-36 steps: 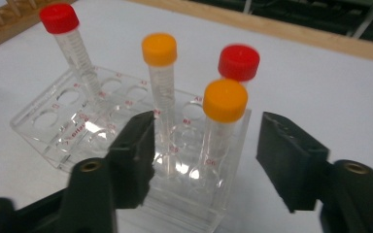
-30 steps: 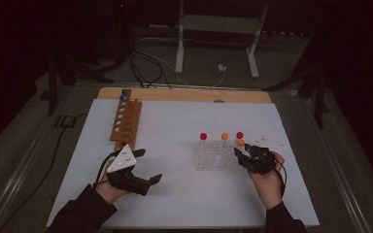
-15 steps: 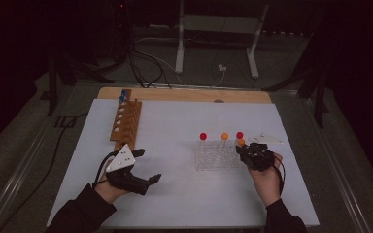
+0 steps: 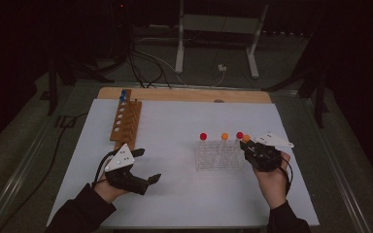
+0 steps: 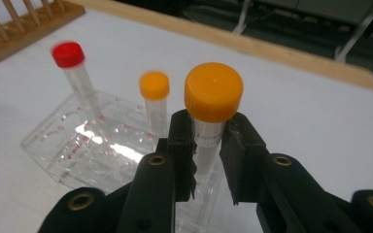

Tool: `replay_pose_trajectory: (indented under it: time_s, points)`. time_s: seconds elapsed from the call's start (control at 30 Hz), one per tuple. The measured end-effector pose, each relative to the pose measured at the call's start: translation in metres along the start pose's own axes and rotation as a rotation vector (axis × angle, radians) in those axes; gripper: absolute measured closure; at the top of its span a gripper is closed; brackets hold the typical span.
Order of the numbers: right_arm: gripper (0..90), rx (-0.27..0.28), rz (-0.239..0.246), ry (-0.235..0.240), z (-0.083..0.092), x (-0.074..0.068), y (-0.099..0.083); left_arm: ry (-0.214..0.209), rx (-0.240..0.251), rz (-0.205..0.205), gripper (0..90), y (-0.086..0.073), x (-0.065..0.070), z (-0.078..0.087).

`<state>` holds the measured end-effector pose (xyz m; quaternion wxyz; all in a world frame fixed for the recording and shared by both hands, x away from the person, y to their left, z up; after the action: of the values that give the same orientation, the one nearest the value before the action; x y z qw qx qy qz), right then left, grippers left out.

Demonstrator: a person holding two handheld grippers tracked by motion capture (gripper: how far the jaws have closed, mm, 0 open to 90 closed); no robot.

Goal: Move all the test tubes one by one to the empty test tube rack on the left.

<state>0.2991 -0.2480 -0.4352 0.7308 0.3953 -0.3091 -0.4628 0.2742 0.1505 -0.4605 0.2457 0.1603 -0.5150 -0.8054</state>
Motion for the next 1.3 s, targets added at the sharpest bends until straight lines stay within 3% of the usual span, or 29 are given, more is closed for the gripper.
replay_pose_trajectory:
  time_s: [0.17,0.47,0.7,0.97,1.17,1.3]
  points:
    - [74.9,0.049,0.016,0.037,0.015,-0.01,0.008,-0.017,0.007,0.0,1.8,0.003,0.002,0.001]
    - [74.9,0.05,0.081,0.2,0.022,-0.051,0.013,-0.045,0.02,-0.017,1.8,0.01,0.011,0.003]
    - [74.9,0.019,0.14,0.317,0.019,-0.087,0.01,-0.071,0.032,-0.036,2.2,0.014,0.017,0.003]
    - [74.9,-0.035,0.199,0.397,0.008,-0.118,-0.001,-0.128,0.055,-0.033,2.4,0.02,0.026,0.003]
    - [74.9,-0.067,0.234,0.443,0.002,-0.136,-0.008,-0.157,0.093,-0.051,8.4,0.024,0.036,0.001]
    - [74.9,-0.082,0.251,0.472,0.0,-0.147,-0.011,-0.192,0.094,-0.06,19.4,0.025,0.04,-0.002]
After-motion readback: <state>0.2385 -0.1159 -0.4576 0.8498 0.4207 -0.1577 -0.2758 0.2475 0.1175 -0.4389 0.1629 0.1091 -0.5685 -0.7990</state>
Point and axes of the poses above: each handheld gripper's, and its own axes: z roughly backward along the jaws, y roughly out of its top, x roughly to its right, the point moved 1 cm from there along -z, roughly forward along the jaws
